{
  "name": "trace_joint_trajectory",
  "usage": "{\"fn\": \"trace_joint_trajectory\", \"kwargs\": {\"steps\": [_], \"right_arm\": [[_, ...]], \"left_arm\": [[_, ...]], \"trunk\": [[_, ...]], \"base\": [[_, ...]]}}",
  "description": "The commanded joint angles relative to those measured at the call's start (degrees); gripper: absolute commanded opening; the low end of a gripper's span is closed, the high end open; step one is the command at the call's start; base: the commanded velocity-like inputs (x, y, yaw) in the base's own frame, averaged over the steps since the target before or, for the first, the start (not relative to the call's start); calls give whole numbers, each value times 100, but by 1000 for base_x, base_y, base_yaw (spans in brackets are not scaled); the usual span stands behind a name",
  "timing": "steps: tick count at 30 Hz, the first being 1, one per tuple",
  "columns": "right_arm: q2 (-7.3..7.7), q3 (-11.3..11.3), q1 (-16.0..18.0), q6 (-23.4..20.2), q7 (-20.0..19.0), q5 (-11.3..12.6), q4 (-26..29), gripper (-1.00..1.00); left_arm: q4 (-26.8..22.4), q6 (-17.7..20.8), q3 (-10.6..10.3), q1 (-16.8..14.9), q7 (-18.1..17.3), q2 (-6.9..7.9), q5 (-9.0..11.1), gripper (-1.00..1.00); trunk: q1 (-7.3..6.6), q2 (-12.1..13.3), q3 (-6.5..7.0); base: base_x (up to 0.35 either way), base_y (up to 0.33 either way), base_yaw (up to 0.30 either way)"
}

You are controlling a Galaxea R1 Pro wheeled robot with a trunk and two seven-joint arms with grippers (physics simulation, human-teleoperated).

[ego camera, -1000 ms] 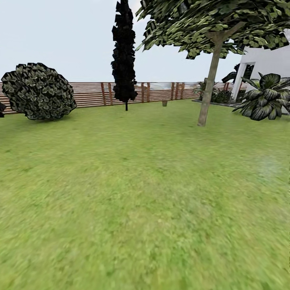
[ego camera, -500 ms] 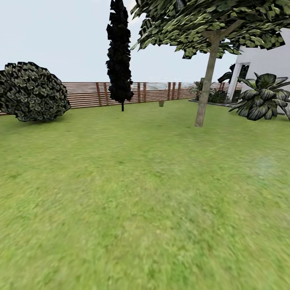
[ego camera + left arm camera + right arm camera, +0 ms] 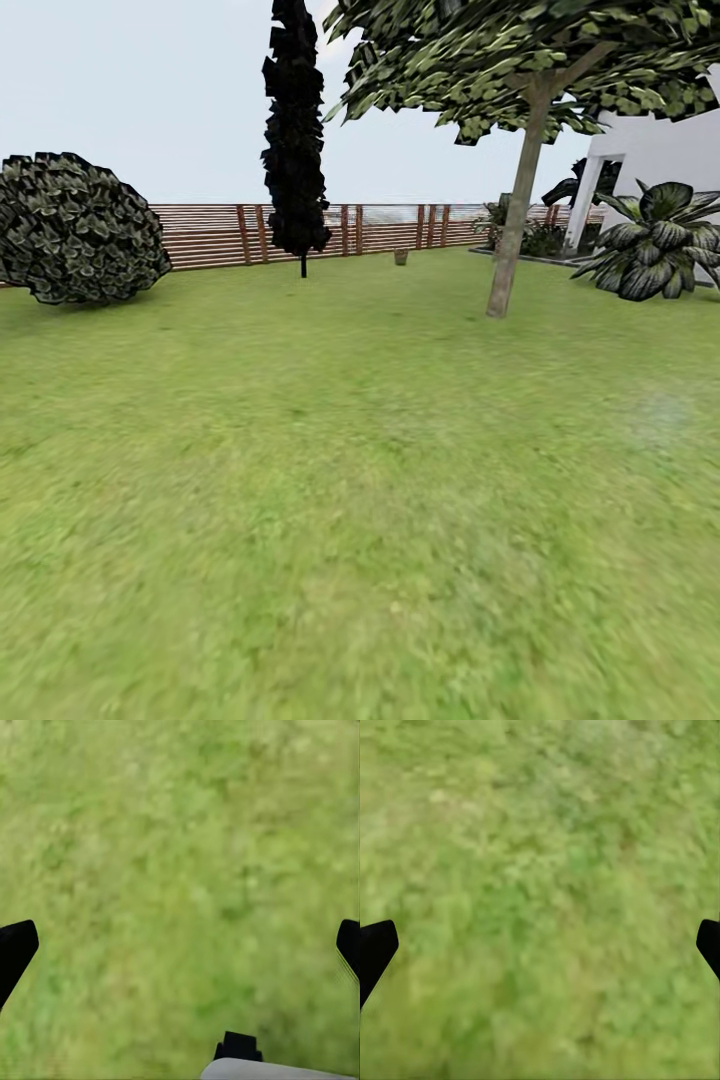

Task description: Take the three Easter eggs out of the wicker basket on the lawn in the garden, then place them on the lawn next to a single tree (choose any tree) so that all three eggs are next to the same tree and none are left in the basket.

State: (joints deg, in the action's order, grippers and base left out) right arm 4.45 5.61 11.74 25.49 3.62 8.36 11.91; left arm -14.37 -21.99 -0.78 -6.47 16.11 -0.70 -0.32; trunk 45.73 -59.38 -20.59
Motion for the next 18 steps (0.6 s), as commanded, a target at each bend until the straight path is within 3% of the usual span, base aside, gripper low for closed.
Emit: {"fn": "trace_joint_trajectory", "kwargs": {"steps": [1,18], "right_arm": [[3,52,4,17,21,52,-3,100],[8,47,4,17,25,46,-6,100]], "left_arm": [[4,-16,-9,-4,26,-1,-4,100],[4,-16,-9,-4,31,-1,-4,100]], "trunk": [[4,-4,-6],[4,-4,-6]], "base": [[335,0,0],[335,0,0]]}}
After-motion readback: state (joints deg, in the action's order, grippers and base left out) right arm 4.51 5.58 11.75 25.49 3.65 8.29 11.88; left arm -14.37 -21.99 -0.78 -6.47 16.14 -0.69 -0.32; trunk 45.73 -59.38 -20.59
